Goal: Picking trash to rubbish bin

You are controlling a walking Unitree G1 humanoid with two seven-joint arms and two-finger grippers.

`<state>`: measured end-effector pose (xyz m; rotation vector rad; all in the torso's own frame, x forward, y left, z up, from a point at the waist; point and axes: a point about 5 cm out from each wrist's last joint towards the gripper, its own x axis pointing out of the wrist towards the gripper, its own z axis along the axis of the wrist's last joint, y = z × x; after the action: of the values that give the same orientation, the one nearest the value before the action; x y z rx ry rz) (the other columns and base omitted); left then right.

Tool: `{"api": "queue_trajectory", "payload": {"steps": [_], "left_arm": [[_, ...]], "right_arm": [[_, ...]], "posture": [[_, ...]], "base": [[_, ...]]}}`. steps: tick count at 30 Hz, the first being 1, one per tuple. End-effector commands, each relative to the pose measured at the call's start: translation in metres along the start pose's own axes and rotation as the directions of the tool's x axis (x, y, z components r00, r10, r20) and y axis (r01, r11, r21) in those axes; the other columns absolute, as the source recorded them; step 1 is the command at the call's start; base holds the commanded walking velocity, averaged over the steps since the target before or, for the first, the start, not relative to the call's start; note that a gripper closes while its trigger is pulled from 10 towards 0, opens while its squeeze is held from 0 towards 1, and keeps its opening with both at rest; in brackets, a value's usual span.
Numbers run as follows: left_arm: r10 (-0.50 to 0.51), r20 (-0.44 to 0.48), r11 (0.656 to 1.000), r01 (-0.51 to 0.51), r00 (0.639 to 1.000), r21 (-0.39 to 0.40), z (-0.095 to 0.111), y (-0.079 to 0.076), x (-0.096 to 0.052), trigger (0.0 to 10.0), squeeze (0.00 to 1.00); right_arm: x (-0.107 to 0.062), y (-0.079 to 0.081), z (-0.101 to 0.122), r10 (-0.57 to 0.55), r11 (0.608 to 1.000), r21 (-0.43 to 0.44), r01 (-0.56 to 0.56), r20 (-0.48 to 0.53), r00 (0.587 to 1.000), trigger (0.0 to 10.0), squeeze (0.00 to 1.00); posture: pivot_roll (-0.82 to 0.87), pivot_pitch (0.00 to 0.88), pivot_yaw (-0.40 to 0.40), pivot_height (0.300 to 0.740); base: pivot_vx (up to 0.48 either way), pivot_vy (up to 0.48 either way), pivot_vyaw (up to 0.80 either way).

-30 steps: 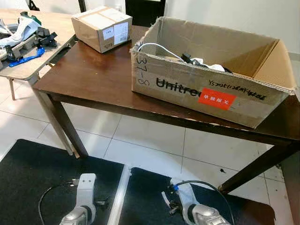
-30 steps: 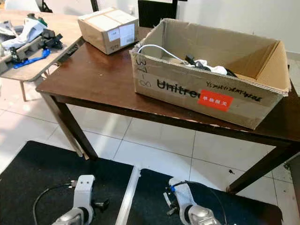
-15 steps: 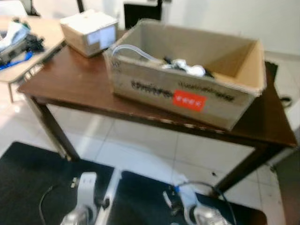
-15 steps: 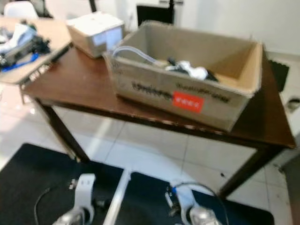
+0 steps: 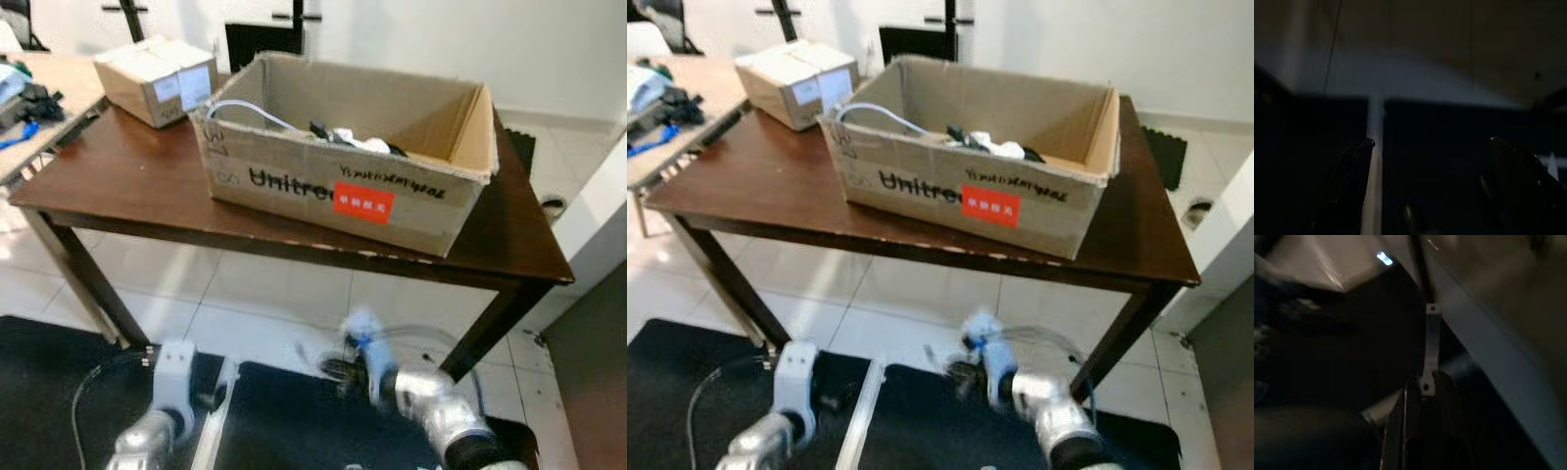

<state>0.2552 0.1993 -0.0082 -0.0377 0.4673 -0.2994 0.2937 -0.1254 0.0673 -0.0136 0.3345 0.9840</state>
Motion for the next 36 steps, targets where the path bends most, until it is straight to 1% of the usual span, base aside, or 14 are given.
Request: {"api": "queue_trajectory", "payload": {"steps": [1,5,6,10,12,16,17,18,20,24,26,29,30,36], "left_arm": [[-0.108,0.046,0.994,0.106,0.993,0.039,0.014,0.0,-0.003,10.0,0.0],[-0.266,0.119,0.963,0.258,0.957,0.081,0.042,-0.005,-0.006,10.0,0.0],[-0.358,0.151,0.933,0.346,0.921,0.101,0.059,-0.01,-0.009,10.0,0.01],[-0.453,0.179,0.891,0.434,0.873,0.136,0.082,-0.019,-0.012,10.0,0.0],[-0.581,0.228,0.809,0.527,0.781,0.258,0.131,-0.039,-0.014,10.0,0.0],[-0.594,0.257,0.798,0.518,0.762,0.308,0.147,-0.043,-0.014,10.0,0.0],[-0.601,0.332,0.794,0.491,0.728,0.359,0.179,-0.048,-0.013,10.0,0.0],[-0.601,0.332,0.794,0.491,0.728,0.359,0.179,-0.048,-0.013,10.0,0.0],[-0.605,0.411,0.793,0.464,0.682,0.396,0.221,-0.054,-0.014,10.0,0.0],[-0.608,0.418,0.786,0.438,0.675,0.435,0.246,-0.057,-0.014,10.0,0.0],[-0.568,0.454,0.804,0.346,0.687,0.483,0.316,-0.061,-0.013,10.0,0.0],[-0.544,0.477,0.822,0.324,0.69,0.469,0.342,-0.061,-0.016,10.0,0.0],[-0.504,0.518,0.853,0.303,0.691,0.426,0.368,-0.06,-0.019,10.0,0.0],[-0.445,0.563,0.891,0.28,0.696,0.358,0.399,-0.059,-0.023,10.0,0.0]], "right_arm": [[-0.009,0.006,0.029,0.134,0.99,0.039,-0.138,0.094,0.986,10.0,0.0],[-0.025,0.01,0.081,0.257,0.962,0.022,-0.272,0.265,0.929,10.0,0.0],[-0.032,0.009,0.111,0.284,0.952,0.003,-0.307,0.376,0.882,10.0,0.0],[-0.04,0.007,0.146,0.286,0.949,-0.028,-0.314,0.497,0.819,10.0,0.0],[-0.049,-0.001,0.201,0.227,0.97,-0.09,-0.224,0.661,0.715,10.0,0.0],[-0.052,-0.004,0.214,0.202,0.977,-0.096,-0.19,0.695,0.69,10.0,0.0],[-0.054,-0.014,0.233,0.114,0.992,-0.05,-0.114,0.737,0.666,10.0,0.0],[-0.054,-0.014,0.233,0.114,0.992,-0.05,-0.114,0.737,0.666,10.0,0.0],[-0.055,-0.027,0.248,0.008,1.0,0.009,-0.022,0.747,0.665,10.0,0.0],[-0.055,-0.035,0.255,-0.062,0.998,0.042,0.046,0.732,0.678,10.0,0.0],[-0.05,-0.057,0.268,-0.242,0.956,0.031,0.29,0.641,0.729,10.0,0.0],[-0.05,-0.064,0.272,-0.302,0.925,-0.001,0.381,0.607,0.735,10.0,0.0],[-0.049,-0.07,0.275,-0.364,0.879,-0.052,0.475,0.571,0.736,10.0,0.0],[-0.05,-0.081,0.279,-0.484,0.775,-0.128,0.619,0.511,0.711,10.0,0.0]], "posture": [[-0.05,0.135,0.019,0.74],[-0.05,0.133,0.017,0.74],[-0.05,0.127,0.013,0.74],[-0.04,0.12,0.011,0.74],[-0.04,0.109,0.01,0.74],[-0.04,0.109,0.01,0.74],[-0.05,0.098,0.011,0.74],[-0.05,0.098,0.011,0.74],[-0.04,0.093,0.008,0.74],[-0.04,0.086,0.003,0.74],[-0.04,0.079,-0.001,0.74],[-0.04,0.078,-0.001,0.74],[-0.04,0.078,0.002,0.74],[-0.05,0.081,0.007,0.74]], "base": [[0.0,0.0,0.0],[0.0,0.0,0.0],[0.0,0.0,0.0],[0.0,0.0,0.0],[0.0,0.0,0.0],[0.0,0.0,0.0],[0.0,0.0,0.0],[0.0,0.0,0.0],[0.0,0.0,0.0],[0.0,0.0,0.0],[0.0,0.0,0.0],[0.0,0.0,0.0],[0.0,0.0,0.0],[0.0,0.0,0.0]]}}
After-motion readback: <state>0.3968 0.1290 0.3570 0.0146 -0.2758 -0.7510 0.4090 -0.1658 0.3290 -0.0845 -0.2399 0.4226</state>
